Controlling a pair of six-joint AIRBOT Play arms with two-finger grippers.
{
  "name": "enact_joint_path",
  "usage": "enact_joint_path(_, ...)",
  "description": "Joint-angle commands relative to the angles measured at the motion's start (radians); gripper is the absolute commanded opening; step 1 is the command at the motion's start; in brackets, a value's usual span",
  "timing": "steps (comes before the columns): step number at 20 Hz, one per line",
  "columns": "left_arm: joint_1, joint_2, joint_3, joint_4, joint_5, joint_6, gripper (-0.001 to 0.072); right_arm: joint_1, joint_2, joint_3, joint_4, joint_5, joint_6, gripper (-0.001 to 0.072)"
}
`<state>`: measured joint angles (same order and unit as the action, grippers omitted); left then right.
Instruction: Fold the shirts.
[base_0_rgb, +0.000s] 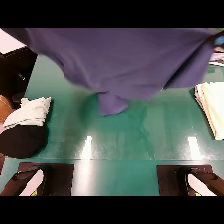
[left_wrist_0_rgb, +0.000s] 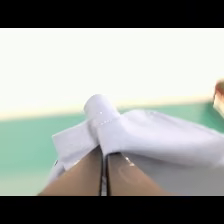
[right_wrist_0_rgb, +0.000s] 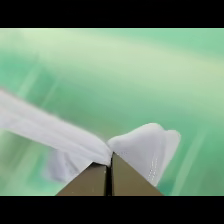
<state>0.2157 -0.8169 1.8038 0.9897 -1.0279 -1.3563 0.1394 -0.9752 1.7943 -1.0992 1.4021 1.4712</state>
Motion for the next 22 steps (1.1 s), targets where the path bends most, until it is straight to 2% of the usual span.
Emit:
enact_joint_path(1, 0.003, 0.023, 0.248, -0.014, 0.022, -0.022, 0.0025, -0.044, 0.056, 0.153, -0.002, 0.060, 0.001, 0.0019)
enact_joint_path(5, 0.003, 0.023, 0.315, -0.029, 0.132, -0.026, 0.0025, -0.067, 0.012, 0.285, 0.000, 0.221, 0.036, 0.0019)
enact_joint_path(7, 0.003, 0.003, 0.315, -0.029, 0.135, -0.024, 0.0024, -0.050, -0.001, 0.249, -0.001, 0.247, 0.070, 0.0019)
enact_joint_path(9, 0.003, -0.050, 0.307, -0.028, 0.110, -0.024, 0.0024, -0.028, -0.003, 0.136, -0.001, 0.247, 0.116, 0.0020)
enact_joint_path(12, 0.002, -0.189, 0.243, -0.034, 0.000, -0.024, 0.0025, 0.001, -0.036, -0.069, -0.002, 0.246, 0.147, 0.0019)
enact_joint_path(17, -0.061, -0.478, 0.036, -0.048, -0.166, -0.022, 0.0025, 0.026, -0.256, -0.324, 0.002, 0.221, 0.126, 0.0019)
enact_joint_path(20, -0.164, -0.663, -0.033, 0.047, -0.117, 0.008, 0.0026, 0.025, -0.426, -0.386, 0.008, 0.111, 0.055, 0.0019)
enact_joint_path(22, -0.197, -0.775, -0.036, 0.087, -0.074, 0.003, 0.0026, 0.025, -0.526, -0.350, 0.008, 0.071, 0.027, 0.0020)
